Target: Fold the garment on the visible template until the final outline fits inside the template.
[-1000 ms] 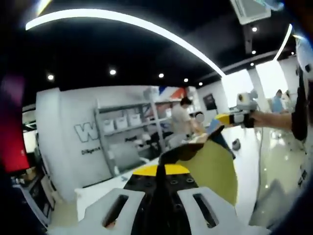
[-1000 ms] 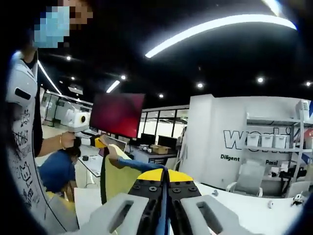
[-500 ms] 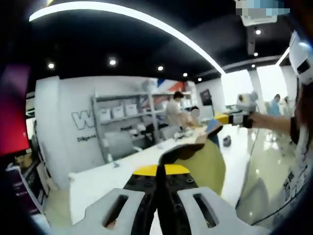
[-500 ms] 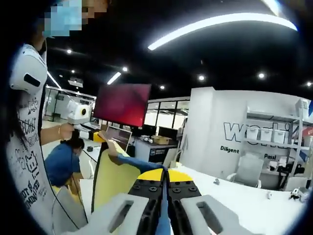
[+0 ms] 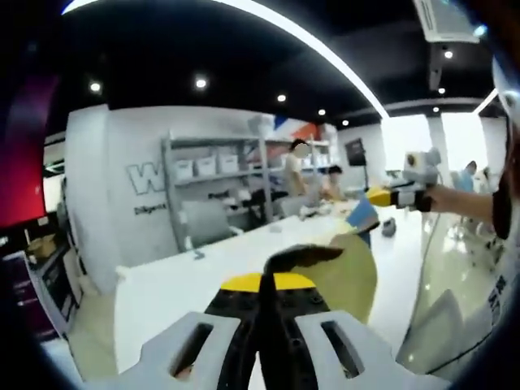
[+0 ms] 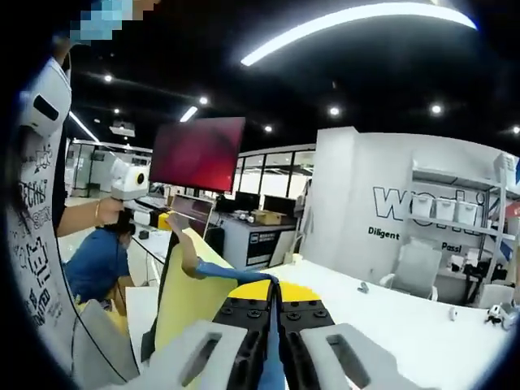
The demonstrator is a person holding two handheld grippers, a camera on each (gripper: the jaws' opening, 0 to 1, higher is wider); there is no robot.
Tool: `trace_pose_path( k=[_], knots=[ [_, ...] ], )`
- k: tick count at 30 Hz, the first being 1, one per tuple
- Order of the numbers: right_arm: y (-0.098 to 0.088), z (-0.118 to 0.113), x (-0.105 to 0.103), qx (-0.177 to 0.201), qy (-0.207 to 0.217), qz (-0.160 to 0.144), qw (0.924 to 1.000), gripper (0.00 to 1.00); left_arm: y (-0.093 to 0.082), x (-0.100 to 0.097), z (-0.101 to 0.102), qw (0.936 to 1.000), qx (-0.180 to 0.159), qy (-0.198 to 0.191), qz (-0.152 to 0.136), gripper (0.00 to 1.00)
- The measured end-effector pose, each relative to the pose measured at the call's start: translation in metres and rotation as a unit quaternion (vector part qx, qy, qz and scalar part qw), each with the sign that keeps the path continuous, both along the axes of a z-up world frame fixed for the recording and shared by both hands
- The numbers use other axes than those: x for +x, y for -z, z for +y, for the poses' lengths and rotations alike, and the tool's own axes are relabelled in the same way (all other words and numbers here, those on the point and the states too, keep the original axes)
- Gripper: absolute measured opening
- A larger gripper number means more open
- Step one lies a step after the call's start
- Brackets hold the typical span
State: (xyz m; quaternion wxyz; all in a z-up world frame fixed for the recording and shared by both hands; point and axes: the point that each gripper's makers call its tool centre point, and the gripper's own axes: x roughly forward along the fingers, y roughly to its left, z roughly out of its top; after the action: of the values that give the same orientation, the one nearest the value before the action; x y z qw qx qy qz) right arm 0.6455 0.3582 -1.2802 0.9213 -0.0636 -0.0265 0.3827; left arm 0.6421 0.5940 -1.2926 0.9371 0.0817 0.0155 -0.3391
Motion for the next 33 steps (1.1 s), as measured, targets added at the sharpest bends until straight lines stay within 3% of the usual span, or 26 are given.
trace_pose_path(
  k=[5, 11, 12, 16, 19, 30, 33],
  knots=[
    [0.010, 0.006, 0.018, -0.012, 0.005, 0.004, 0.9999, 0.00, 0.008, 0.015, 0.009, 0.9997, -0.013, -0.017, 0.015, 0.00],
    [0.023, 0.014, 0.045, -0.019, 0.008, 0.012, 0.9997, 0.00, 0.032, 0.047, 0.020, 0.9989, -0.003, -0.038, 0.027, 0.00],
    [0.032, 0.016, 0.056, -0.032, 0.011, 0.015, 0.9993, 0.00, 0.041, 0.053, 0.022, 0.9980, -0.013, -0.042, 0.045, 0.00],
    [0.041, 0.019, 0.065, -0.038, 0.009, 0.020, 0.9990, 0.00, 0.057, 0.066, 0.021, 0.9973, -0.006, -0.048, 0.054, 0.00],
    [0.061, 0.018, 0.091, -0.041, 0.018, 0.040, 0.9982, 0.00, 0.070, 0.088, 0.021, 0.9963, -0.004, -0.052, 0.068, 0.00],
    [0.085, 0.017, 0.116, -0.048, 0.024, 0.055, 0.9970, 0.00, 0.096, 0.122, 0.018, 0.9949, 0.017, -0.053, 0.084, 0.00],
    [0.099, 0.016, 0.133, -0.049, 0.027, 0.065, 0.9963, 0.00, 0.109, 0.144, 0.019, 0.9941, 0.024, -0.059, 0.088, 0.00]
  ],
)
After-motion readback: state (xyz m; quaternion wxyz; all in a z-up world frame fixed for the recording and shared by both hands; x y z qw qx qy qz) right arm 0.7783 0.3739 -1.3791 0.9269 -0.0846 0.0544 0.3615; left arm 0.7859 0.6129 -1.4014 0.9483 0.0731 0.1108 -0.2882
